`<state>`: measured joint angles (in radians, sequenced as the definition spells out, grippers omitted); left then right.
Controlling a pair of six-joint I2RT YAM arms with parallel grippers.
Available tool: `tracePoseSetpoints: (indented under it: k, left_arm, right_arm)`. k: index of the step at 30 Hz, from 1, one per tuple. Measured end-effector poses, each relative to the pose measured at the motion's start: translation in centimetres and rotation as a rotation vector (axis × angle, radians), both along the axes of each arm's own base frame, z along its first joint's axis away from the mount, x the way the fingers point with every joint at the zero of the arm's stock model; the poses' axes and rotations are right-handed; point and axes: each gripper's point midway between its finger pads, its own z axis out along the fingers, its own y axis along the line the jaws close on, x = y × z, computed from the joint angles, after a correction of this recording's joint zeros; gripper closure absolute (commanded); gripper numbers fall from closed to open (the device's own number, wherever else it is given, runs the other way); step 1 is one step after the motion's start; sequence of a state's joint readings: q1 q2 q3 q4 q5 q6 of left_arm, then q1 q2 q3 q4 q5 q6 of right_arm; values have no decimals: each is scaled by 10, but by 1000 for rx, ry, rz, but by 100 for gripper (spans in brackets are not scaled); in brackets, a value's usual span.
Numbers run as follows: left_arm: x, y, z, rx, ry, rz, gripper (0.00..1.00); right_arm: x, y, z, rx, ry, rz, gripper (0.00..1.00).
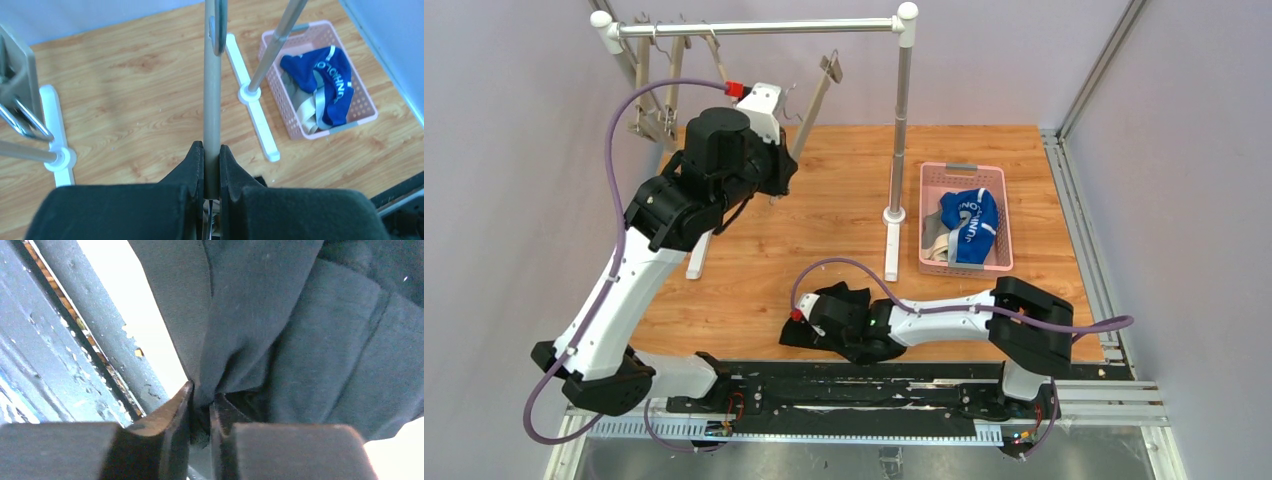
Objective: Remove the underwear clipped to the hanger
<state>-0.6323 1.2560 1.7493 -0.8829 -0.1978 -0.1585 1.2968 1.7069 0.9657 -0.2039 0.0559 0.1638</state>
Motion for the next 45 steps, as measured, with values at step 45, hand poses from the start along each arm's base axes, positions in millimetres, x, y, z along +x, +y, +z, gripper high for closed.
tracePoseSetpoints:
  k: [45]
  left_arm:
    - [96, 0, 70, -89, -155, 211, 100]
  right_arm:
    - [145, -286, 336, 207, -878, -887, 99]
